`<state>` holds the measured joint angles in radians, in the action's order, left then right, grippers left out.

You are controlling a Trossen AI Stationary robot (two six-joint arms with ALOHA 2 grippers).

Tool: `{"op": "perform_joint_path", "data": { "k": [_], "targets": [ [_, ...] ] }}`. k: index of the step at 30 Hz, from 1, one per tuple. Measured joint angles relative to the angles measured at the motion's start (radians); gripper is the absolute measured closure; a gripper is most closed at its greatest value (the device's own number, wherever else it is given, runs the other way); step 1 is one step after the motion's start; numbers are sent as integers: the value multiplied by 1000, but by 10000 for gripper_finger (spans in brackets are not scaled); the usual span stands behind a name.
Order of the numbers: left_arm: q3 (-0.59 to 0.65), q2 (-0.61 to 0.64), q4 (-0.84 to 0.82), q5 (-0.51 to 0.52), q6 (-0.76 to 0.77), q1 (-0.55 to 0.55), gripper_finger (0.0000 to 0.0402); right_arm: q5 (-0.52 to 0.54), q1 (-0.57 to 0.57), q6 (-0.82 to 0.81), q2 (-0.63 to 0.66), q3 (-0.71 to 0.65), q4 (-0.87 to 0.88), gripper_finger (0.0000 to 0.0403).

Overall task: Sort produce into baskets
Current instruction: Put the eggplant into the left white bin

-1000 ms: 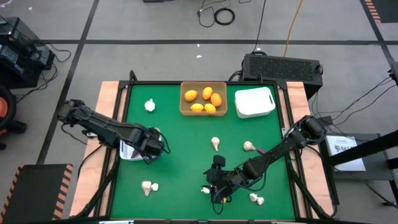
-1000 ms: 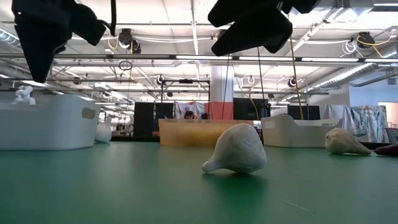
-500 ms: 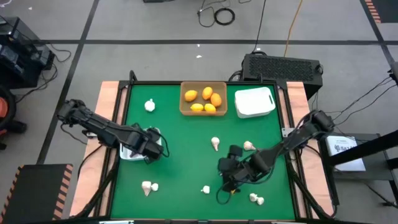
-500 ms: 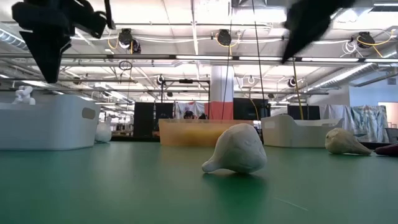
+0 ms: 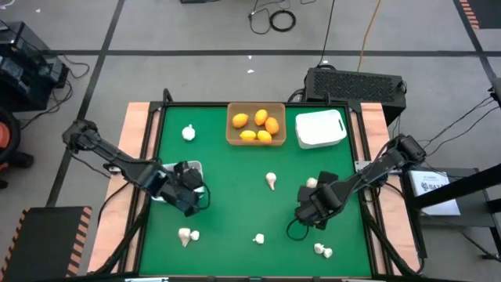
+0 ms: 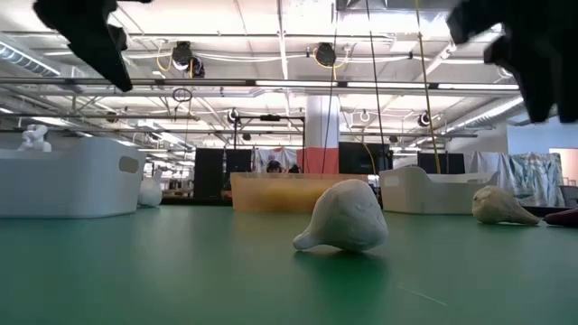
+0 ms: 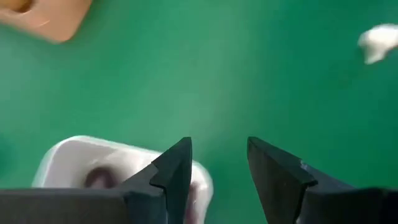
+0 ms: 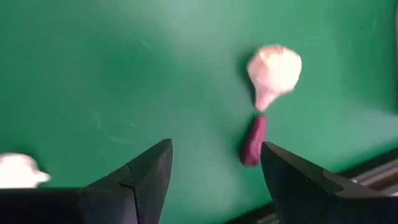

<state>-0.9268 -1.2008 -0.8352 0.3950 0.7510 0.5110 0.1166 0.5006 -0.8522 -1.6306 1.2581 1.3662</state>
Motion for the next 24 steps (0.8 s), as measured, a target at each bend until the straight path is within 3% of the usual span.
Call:
{"op": "perform_joint_path", "data": {
  "k": [6,11,15,19,24],
  "targets": [
    [199,93,442,50,-75,60,239,-45,-57,19,85,-171,-57,167],
    [321,86,857,149,-227,101,239,-45,-110,28,197,-323,-132,167],
    [392,51,1156,168,-352,127,239,-99,-147,32,275,-420,-195,167],
    [427,-6,1341,169,-430,141,239,-134,-168,58,312,-493,-297,167],
    [428,-70,1414,164,-469,147,239,-146,-195,79,305,-545,-346,167]
  ]
}}
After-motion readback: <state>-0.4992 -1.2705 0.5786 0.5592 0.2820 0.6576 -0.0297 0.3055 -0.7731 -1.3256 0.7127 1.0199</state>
